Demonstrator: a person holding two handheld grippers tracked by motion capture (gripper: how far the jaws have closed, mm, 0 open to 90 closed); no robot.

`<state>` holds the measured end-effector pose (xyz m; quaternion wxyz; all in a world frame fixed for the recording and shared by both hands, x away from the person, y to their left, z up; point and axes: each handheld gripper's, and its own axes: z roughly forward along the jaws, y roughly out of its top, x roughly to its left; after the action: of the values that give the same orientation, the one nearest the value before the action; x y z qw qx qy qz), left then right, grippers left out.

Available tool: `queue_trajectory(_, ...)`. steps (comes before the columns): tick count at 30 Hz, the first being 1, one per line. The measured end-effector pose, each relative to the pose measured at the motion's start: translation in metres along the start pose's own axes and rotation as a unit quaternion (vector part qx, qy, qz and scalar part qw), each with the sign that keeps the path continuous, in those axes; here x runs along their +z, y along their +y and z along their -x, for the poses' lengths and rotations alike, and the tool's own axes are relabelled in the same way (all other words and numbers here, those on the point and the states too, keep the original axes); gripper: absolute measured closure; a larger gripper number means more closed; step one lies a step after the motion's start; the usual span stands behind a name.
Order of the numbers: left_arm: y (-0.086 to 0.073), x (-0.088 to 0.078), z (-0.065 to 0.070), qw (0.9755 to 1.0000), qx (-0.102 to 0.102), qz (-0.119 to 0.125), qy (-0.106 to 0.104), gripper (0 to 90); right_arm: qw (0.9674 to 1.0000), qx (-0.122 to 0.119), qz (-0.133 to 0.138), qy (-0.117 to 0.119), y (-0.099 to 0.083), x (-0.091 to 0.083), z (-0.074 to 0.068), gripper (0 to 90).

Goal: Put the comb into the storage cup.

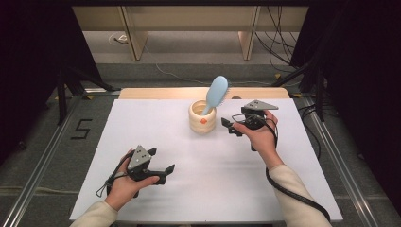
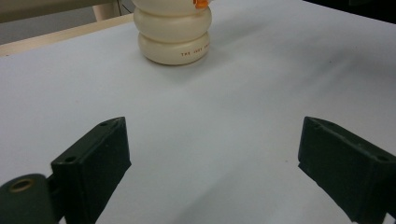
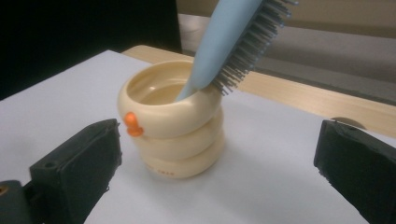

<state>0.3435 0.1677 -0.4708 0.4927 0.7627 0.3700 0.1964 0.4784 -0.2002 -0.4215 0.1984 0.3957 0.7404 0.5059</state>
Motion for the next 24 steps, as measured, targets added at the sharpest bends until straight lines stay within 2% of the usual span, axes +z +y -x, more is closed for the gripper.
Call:
queue_trajectory(9,0.0,0.0,-0.001,1.0,-0.001,0.0,0.001,8.7,0.9999,0.0,-0.01,0.004,-0.01,-0.012,0.0,1.9)
queue_trajectory(24,-0.001,0.0,-0.002,1.0,-0.001,-0.002,0.004,8.7,0.9996,-0.015,-0.023,0.009,-0.023,-0.035,-0.004,2.8)
